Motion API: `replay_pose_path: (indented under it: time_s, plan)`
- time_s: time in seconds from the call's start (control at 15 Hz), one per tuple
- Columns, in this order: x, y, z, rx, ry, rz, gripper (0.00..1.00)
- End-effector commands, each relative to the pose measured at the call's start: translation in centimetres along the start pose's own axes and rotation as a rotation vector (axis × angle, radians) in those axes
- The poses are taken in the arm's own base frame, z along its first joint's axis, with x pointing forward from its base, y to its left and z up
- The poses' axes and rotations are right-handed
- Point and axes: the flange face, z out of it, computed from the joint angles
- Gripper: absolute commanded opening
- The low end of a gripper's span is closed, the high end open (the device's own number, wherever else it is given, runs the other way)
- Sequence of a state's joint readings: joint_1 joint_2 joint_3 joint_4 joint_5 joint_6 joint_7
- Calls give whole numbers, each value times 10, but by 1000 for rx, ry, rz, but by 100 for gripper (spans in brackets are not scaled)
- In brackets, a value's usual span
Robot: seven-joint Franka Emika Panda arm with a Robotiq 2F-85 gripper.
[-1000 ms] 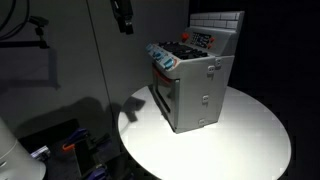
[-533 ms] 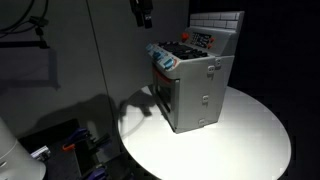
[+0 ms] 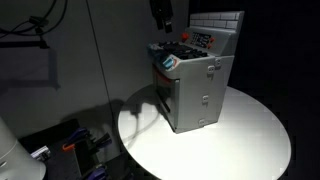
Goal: Press the top orange button on the microwave oven controlling panel of the stove
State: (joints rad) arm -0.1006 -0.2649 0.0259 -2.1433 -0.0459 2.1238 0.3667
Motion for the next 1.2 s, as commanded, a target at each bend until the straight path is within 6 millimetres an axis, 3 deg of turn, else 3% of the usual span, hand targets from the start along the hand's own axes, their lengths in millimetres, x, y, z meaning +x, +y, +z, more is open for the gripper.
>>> replay_pose_path:
  time_s: [0.0,0.8,1.13]
  plan:
    - [23,3,5,-31,49,53,100]
    - [16,2,15,-31,31,39,100]
    - [32,3,12,-38,67,74,100]
